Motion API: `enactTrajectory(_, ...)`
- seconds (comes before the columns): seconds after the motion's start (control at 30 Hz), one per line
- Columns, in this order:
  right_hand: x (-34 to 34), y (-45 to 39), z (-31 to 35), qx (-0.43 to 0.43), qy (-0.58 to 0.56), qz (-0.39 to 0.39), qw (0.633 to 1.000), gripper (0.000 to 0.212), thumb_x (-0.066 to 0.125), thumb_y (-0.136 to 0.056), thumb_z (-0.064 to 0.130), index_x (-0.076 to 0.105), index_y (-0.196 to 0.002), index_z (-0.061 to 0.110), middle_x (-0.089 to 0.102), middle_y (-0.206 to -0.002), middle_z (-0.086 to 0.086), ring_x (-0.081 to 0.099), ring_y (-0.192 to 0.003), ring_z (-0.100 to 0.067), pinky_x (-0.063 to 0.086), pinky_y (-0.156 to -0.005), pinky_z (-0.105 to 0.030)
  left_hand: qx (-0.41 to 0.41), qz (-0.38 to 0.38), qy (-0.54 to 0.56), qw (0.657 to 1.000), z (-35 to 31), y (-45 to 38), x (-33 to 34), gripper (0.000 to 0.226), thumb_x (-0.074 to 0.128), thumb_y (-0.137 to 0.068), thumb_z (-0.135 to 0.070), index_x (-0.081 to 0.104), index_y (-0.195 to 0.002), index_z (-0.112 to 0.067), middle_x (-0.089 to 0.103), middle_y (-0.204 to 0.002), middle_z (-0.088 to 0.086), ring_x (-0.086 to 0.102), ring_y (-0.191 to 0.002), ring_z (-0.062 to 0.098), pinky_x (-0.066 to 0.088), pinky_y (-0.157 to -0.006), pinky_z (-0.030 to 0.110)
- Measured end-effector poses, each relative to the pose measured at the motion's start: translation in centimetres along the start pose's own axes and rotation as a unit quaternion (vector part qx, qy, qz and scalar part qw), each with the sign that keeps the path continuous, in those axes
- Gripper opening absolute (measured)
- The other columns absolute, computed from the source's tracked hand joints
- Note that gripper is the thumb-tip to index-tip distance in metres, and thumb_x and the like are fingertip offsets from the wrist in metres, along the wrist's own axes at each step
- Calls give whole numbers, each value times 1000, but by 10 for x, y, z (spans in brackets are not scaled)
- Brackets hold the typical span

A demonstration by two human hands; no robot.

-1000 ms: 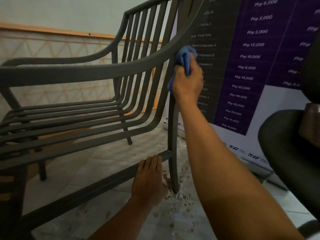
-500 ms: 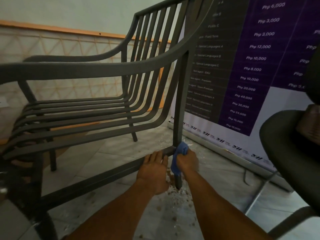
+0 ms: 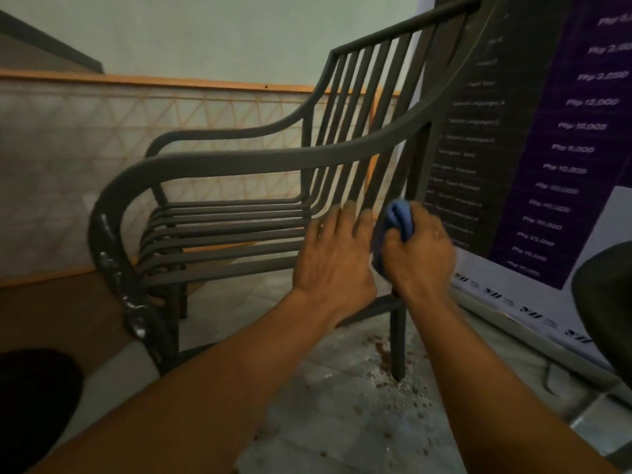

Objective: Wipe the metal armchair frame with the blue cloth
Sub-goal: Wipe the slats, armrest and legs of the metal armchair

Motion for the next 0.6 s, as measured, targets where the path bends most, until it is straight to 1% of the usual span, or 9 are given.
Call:
enactTrajectory(0.07, -4, 0, 19, -39, -34, -9, 999, 48, 57, -87, 13, 50, -134, 19, 50, -132, -12, 50, -115, -27, 43, -90, -37, -9, -25, -17, 1000, 12, 3, -12, 83, 57, -78, -25, 15, -148, -12, 17, -158, 14, 12, -145, 31, 14, -118, 48)
enactTrajectory(0.17, -2, 3, 40, -69, -74, -22, 995, 52, 57, -87, 9, 48, -136, 21, 45, -137, -13, 45, -121, -28, 41, -91, -32, -17, -28, -63, 997, 29, 10, -26, 85, 56, -79, -26, 11, -149, -12, 14, -159, 14, 7, -147, 29, 8, -120, 46)
enactTrajectory(0.27, 7, 12, 60, -105, -158, -36, 981, 55, 62, -83, 7, 47, -135, 12, 53, -132, -13, 51, -119, -28, 43, -94, -34, -44, -40, -89, 994, 45, 19, -43, 82, 52, -80, -26, 12, -149, -11, 17, -158, 14, 11, -147, 29, 11, -119, 46)
enactTrajectory(0.37, 17, 20, 79, -132, -224, -50, 964, 49, 70, -74, 9, 53, -121, 9, 61, -121, -9, 56, -110, -24, 46, -89, -33, -74, -67, -105, 989, 59, 30, -62, 81, 52, -77, -23, 16, -149, -8, 21, -157, 16, 14, -146, 30, 13, -119, 47)
enactTrajectory(0.47, 28, 29, 97, -168, -245, -45, 954, 43, 71, -72, 6, 56, -113, 4, 62, -112, -14, 58, -105, -28, 44, -89, -29, -107, -62, -129, 984, 74, 43, -80, 83, 54, -79, -25, 13, -149, -9, 16, -159, 15, 10, -147, 29, 9, -119, 48)
enactTrajectory(0.53, 32, 37, 111, -188, -245, -36, 950, 41, 69, -75, 7, 58, -115, 2, 62, -114, -17, 58, -107, -30, 43, -92, -30, -120, -58, -140, 981, 89, 52, -94, 81, 52, -82, -27, 10, -150, -10, 12, -160, 14, 6, -148, 27, 4, -119, 46)
enactTrajectory(0.6, 36, 46, 126, -220, -231, -24, 947, 42, 67, -79, 11, 59, -119, 3, 63, -116, -18, 58, -107, -31, 42, -91, -30, -129, -67, -140, 979, 109, 61, -111, 76, 49, -87, -25, 9, -150, -10, 10, -160, 14, 3, -148, 26, 1, -120, 44)
Point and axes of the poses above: each hand's wrist, its own y-axis away from the middle knuckle, its own x-axis out of the palm, z = x × y, the point moved 2 cm from there along -y, towards the middle knuckle
